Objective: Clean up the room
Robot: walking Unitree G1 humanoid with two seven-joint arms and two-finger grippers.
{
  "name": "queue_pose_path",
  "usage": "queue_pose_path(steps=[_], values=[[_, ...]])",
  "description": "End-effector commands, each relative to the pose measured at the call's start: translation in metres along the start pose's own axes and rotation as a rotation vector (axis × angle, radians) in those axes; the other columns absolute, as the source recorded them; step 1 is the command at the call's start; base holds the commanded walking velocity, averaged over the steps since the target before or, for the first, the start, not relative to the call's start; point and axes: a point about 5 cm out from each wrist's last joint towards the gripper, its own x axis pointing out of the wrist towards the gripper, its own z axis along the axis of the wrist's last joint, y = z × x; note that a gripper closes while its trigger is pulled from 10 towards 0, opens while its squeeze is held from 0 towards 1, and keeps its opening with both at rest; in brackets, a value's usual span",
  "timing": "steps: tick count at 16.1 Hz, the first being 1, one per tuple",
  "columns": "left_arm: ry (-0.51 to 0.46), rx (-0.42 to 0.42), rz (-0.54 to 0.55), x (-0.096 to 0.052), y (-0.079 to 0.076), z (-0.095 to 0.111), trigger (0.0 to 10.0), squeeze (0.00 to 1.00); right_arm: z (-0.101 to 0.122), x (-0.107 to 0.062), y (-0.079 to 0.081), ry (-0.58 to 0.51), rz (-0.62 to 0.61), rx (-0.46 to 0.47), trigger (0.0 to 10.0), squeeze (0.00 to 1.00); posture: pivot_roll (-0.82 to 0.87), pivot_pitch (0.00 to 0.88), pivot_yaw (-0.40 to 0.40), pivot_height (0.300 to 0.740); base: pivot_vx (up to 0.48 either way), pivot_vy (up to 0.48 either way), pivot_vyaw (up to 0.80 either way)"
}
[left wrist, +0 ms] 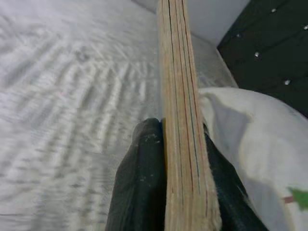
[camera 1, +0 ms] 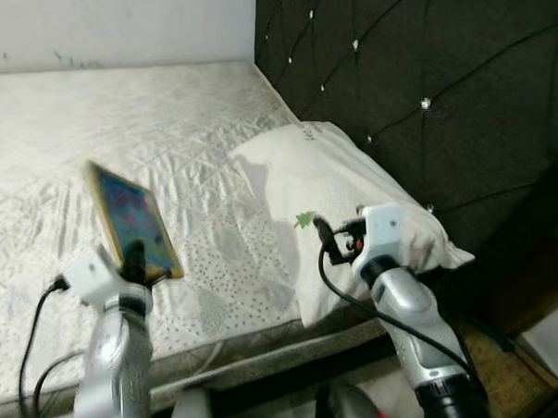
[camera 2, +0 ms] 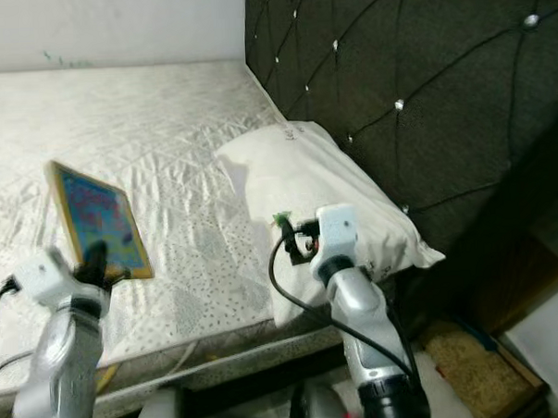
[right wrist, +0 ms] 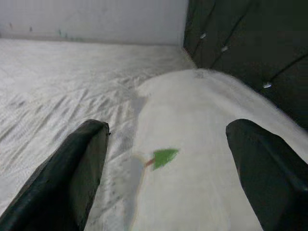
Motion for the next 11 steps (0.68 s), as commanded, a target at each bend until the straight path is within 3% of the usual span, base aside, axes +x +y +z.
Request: queue_pose_path(steps=[1, 4, 9, 11], values=[[0.004, -0.056, -0.059, 0.003, -0.018, 0.000, 10.0, 0.00, 0.005, -0.003, -0.013, -0.010, -0.043, -0.007, 10.0, 0.00, -0.04, 0.007, -0.065, 0.616, 0.000, 0.000, 0.00], [0.054, -0.100, -0.085, 0.013, -0.023, -0.006, 10.0, 0.00, 0.003, -0.007, -0.013, 0.001, -0.037, -0.021, 10.0, 0.00, -0.06, 0.007, -0.076, 0.586, 0.000, 0.000, 0.00], [0.119, -0.150, -0.104, 0.020, -0.035, -0.017, 10.0, 0.00, 0.001, -0.010, -0.020, 0.022, -0.052, -0.033, 10.0, 0.00, -0.06, 0.016, -0.073, 0.586, 0.000, 0.000, 0.00], [0.191, -0.203, -0.151, 0.023, -0.047, -0.029, 10.0, 0.00, 0.002, -0.012, -0.018, 0.021, -0.045, -0.037, 10.0, 0.00, -0.08, 0.034, -0.073, 0.582, 0.000, 0.000, 0.00]])
